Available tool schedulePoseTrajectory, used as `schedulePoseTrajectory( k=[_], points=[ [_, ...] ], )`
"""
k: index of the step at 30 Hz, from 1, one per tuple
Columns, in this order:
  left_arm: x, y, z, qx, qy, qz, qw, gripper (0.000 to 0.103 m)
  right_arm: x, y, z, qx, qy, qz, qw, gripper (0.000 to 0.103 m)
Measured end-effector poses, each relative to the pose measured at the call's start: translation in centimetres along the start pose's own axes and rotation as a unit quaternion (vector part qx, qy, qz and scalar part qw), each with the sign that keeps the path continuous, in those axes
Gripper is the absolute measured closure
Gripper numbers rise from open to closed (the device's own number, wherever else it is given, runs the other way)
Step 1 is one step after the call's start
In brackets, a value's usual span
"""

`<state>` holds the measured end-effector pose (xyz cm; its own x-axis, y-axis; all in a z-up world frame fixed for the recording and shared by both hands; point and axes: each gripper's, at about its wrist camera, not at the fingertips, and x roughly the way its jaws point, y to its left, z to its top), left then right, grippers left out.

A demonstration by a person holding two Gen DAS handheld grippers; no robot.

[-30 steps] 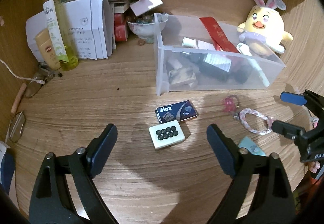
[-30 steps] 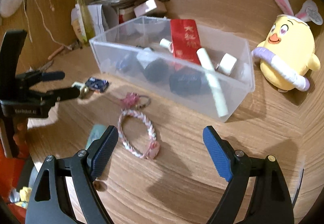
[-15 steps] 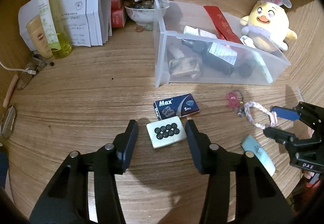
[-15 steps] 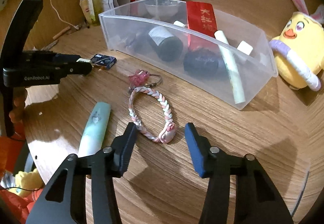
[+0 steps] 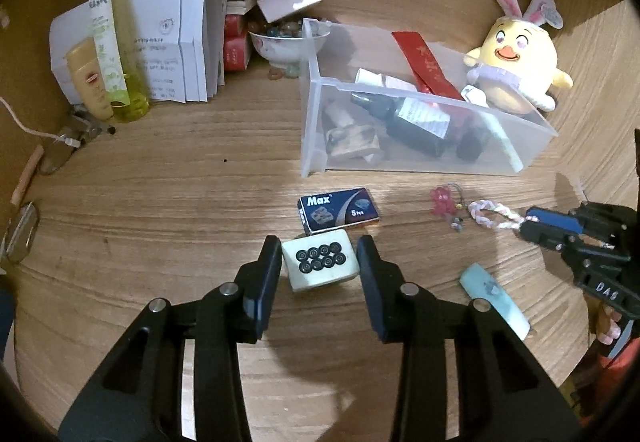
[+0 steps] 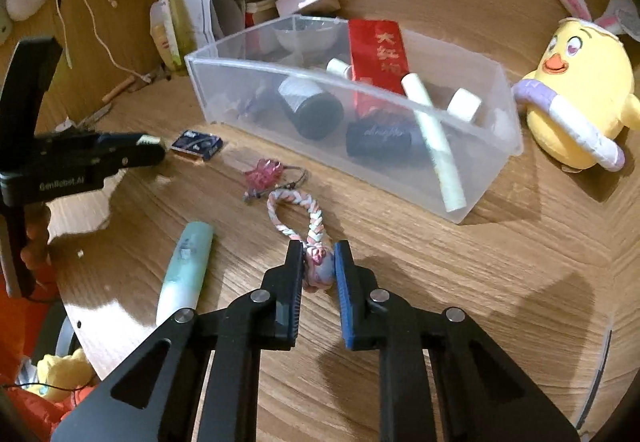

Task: Organize objects
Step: 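Grasp the braided pink-white bracelet with the right tool while the left tool grasps the white dotted box, then carry the bracelet and white dotted box with both tools over the clear box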

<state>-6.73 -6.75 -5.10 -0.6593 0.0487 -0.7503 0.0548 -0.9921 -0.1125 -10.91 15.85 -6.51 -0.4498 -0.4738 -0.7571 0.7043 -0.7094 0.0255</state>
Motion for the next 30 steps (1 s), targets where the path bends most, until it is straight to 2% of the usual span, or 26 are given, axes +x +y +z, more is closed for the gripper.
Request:
schedulePoseTrajectory(
  k=[15, 30],
  points=[
    [-4.4, -2.4, 1.3, 0.009, -0.058, -0.01, 0.9982, 0.064, -5.4, 0.1, 1.7, 0.001, -0.084, 0.011, 0.996, 0.089],
    [-6.8, -3.8, 4.0, 0.009, -0.108, -0.025, 0.9938, 0.064, -8.2, 0.1, 4.4, -0.004, -0.141, 0.009, 0.99, 0.089]
  ],
)
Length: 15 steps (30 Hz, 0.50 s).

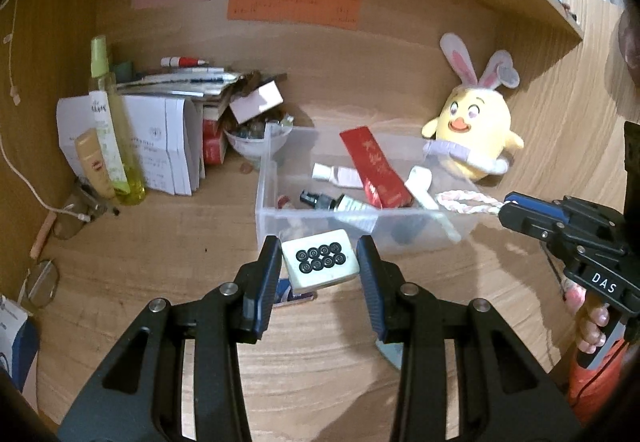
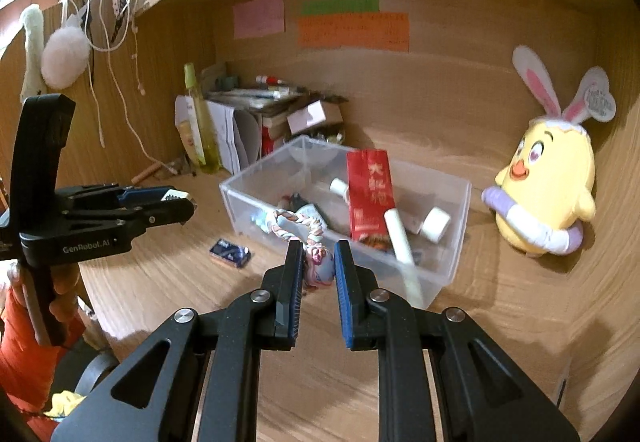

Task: Organize objects
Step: 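Carry the bracelet and white dotted box with both tools over the clear box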

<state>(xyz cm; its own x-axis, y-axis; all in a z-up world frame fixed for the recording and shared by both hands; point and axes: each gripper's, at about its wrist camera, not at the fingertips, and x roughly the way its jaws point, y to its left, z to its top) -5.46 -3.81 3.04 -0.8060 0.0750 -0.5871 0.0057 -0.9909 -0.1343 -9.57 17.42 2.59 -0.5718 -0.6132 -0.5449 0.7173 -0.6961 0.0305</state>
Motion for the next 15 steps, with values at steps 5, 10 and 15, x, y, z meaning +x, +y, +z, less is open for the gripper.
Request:
schedulePoseTrajectory(
  k=[5, 10, 15],
  points=[
    [0.0, -0.4, 1.3, 0.004, -0.013, 0.001, 0.9999, 0.064, -0.3, -0.4, 1.4, -0.004, -0.02, -0.006, 1.0, 0.089],
    [0.5, -0.8, 2.7, 0.005, -0.023, -0.003, 0.9997, 0.064, -0.1, -1.1, 2.8, 0.0, -0.034, -0.014, 0.999, 0.089],
    [1.4, -1.1, 4.0, 0.008, -0.028, -0.005, 0.9996, 0.064, 0.7, -2.1, 3.7, 0.003, -0.038, -0.026, 0.999, 0.089]
  ],
)
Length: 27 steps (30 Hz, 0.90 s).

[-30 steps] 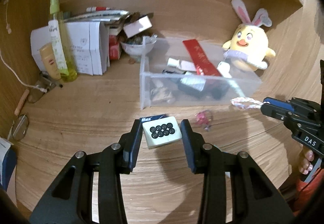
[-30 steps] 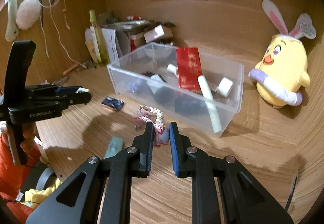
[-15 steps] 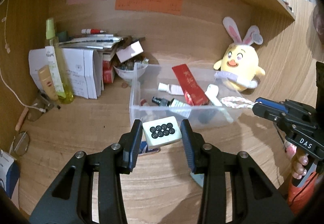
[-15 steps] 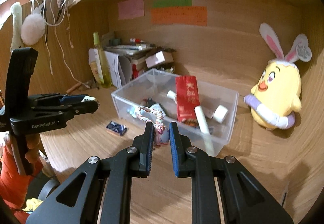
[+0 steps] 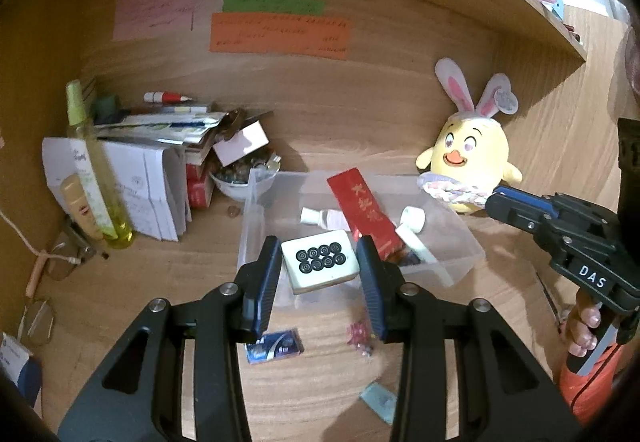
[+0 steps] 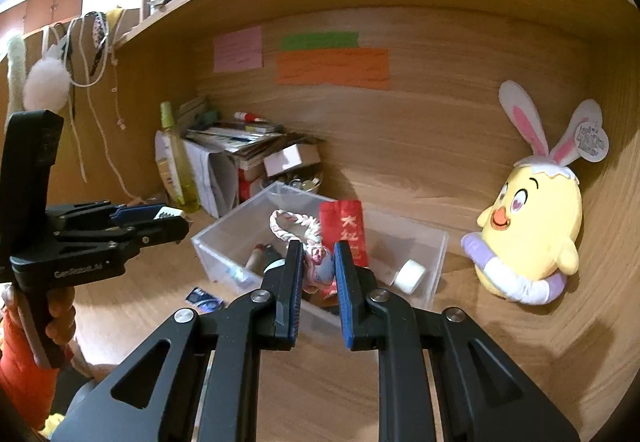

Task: Organize objects
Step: 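Carry the bracelet and white dotted box with both tools over the clear box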

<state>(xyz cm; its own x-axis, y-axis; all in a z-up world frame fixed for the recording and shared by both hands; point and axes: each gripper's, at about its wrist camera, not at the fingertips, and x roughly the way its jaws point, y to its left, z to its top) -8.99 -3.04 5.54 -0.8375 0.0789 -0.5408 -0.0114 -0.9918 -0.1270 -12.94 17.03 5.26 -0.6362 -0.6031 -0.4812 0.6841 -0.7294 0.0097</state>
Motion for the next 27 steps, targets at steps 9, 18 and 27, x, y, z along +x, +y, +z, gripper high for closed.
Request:
schedulePoseTrajectory(
  k=[9, 18, 27],
  points=[
    [4.5, 0.0, 1.2, 0.007, 0.025, 0.015, 0.9996, 0.064, 3.1, -2.0, 0.3, 0.011, 0.026, -0.024, 0.999, 0.089],
    [9.1, -0.1, 0.6, 0.0, 0.071, 0.008, 0.9975, 0.064, 7.0, -3.3, -1.5, 0.022, 0.08, -0.027, 0.996, 0.089],
    [10.7, -0.1, 0.2, -0.001, 0.092, 0.002, 0.9958, 0.064, 9.0, -3.5, -2.6, 0.022, 0.119, -0.034, 0.992, 0.089]
  ],
)
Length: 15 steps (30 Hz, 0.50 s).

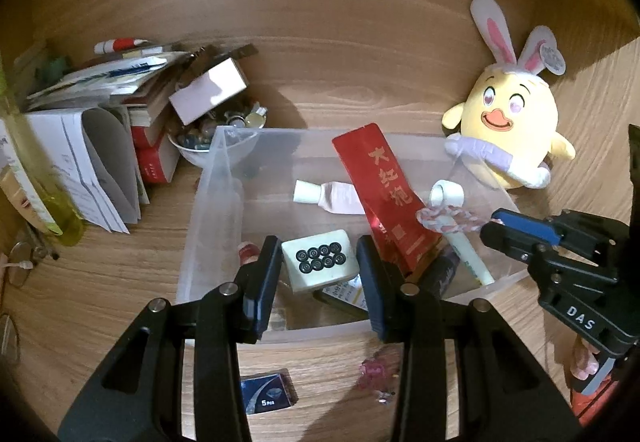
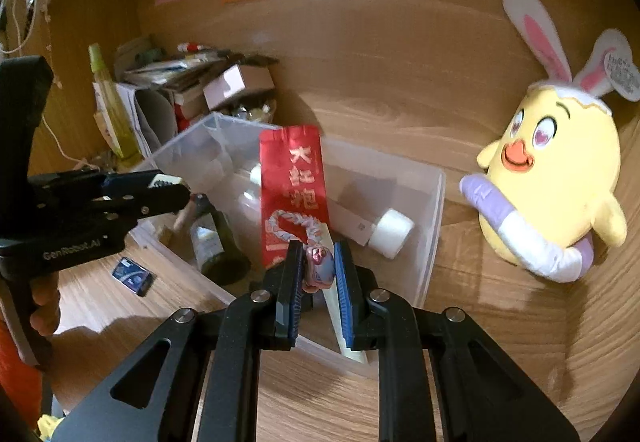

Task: Organize objects
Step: 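Carry the bracelet and white dotted box with both tools over the clear box, then open both tools to drop the bracelet and dotted box into the box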

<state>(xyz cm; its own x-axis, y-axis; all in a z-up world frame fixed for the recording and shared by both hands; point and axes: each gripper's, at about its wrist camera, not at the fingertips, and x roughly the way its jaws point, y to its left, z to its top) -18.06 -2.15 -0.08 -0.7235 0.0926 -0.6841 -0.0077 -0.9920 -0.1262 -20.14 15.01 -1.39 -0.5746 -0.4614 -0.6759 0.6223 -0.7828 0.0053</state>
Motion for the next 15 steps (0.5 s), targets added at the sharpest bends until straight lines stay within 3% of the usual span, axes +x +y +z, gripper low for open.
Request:
schedulePoseTrajectory(
  k=[7, 11, 15],
  points=[
    [-0.3, -0.2, 0.0, 0.004, -0.004, 0.0, 1.0, 0.063, 0.4, -0.1, 0.1, 0.002, 0.004, -0.008, 1.0, 0.087],
    [-1.0, -0.1, 0.0, -0.001, -0.01, -0.005, 0.9999, 0.055, 0.2, 0.0, 0.2, -0.001, 0.001, -0.011, 1.0, 0.068],
    [-2.2, -0.1, 0.1, -0.003, -0.017, -0.007, 0.9998, 0.046, -0.7, 0.3, 0.3, -0.009, -0.014, -0.01, 1.0, 0.061]
  ],
)
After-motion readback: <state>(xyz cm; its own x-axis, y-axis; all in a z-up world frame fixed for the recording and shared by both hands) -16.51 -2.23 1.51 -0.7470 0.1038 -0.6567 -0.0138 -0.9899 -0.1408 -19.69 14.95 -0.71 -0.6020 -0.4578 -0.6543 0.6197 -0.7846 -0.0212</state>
